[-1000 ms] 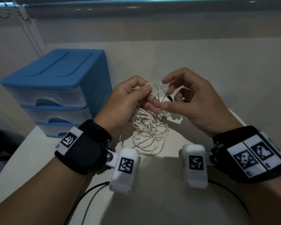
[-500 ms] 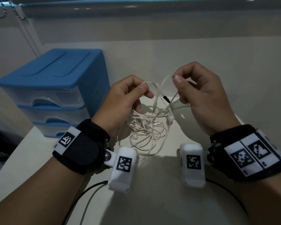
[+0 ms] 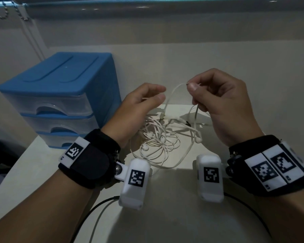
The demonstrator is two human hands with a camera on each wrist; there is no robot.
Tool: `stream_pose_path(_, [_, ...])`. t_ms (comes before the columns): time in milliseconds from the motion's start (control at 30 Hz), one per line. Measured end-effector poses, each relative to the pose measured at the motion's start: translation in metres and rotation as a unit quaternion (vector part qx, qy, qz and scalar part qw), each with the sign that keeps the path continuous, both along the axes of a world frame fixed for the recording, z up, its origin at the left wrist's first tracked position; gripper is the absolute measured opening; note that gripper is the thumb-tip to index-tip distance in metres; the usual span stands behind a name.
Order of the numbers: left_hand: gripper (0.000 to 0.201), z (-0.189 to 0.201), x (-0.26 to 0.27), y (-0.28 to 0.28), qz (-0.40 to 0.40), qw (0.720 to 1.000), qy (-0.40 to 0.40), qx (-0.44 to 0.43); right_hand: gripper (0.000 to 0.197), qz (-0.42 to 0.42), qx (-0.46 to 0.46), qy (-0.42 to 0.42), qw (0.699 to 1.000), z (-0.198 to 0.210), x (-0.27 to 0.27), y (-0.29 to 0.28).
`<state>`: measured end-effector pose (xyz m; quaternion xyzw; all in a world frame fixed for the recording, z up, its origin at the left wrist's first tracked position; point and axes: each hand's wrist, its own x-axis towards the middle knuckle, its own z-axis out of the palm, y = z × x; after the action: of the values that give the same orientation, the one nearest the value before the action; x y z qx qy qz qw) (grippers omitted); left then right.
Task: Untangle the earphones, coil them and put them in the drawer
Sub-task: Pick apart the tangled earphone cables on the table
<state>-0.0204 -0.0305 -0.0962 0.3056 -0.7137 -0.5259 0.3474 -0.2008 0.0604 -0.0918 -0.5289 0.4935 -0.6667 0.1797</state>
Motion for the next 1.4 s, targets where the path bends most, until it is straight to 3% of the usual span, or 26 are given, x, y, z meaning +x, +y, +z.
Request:
stream_pose_path(200, [0.025,0.005,0.003,0.011,-0.081,0.995,0.045,-0.045,0.004,0.021,0.020,0.011,1.000,0.001,0.006,0.002])
stream_pose_path(367, [0.021,0.000,0.003,0.006,-0.105,0.988,-0.078,-0.078,0.007,-0.017,0.007,-0.070,0.997,0.004,0.004,0.001])
stream_pose_path(500, [0.009,-0.003,0.003,0.003,-0.065,0.994,-0.056,-0.070,0.017,-0.011,-0.017,-0.151,0.988,0.004,-0.001,-0.001])
stream_pose_path(633, [0.008,-0.005,0.003,-0.002,0.009,0.998,-0.022,-0.049,0.021,0.012,-0.049,-0.245,0.968,0.006,-0.004,0.001])
stream_pose_path(733, [0.010,-0.006,0.001,-0.005,0.036,0.999,0.010,-0.023,0.018,-0.008,-0.039,-0.269,0.962,0.005,-0.008,0.003])
stream_pose_path(833, [0.013,-0.006,0.000,-0.007,0.038,0.999,0.034,-0.008,0.008,-0.058,0.024,-0.184,0.981,0.004,-0.009,0.004])
stream_pose_path(933, [0.013,-0.006,0.000,-0.007,0.037,0.998,0.046,-0.005,0.024,-0.081,0.086,-0.055,0.991,0.003,-0.008,0.002])
stream_pose_path(1033, [0.014,-0.005,-0.001,-0.007,0.050,0.997,0.056,-0.003,0.020,-0.076,0.157,0.033,0.984,-0.001,-0.010,0.000])
stream_pose_path(1100, [0.015,-0.005,-0.001,-0.006,0.051,0.997,0.065,-0.002,0.018,-0.028,0.230,0.093,0.968,-0.002,-0.008,0.001])
stream_pose_path(1233, [0.015,-0.004,-0.001,-0.005,0.050,0.996,0.080,0.002,0.016,0.078,0.339,0.104,0.932,-0.001,0.003,0.008])
stream_pose_path(1400, [0.014,-0.004,-0.001,-0.004,0.054,0.993,0.107,0.009,0.019,0.091,0.408,0.084,0.905,0.001,0.004,0.012])
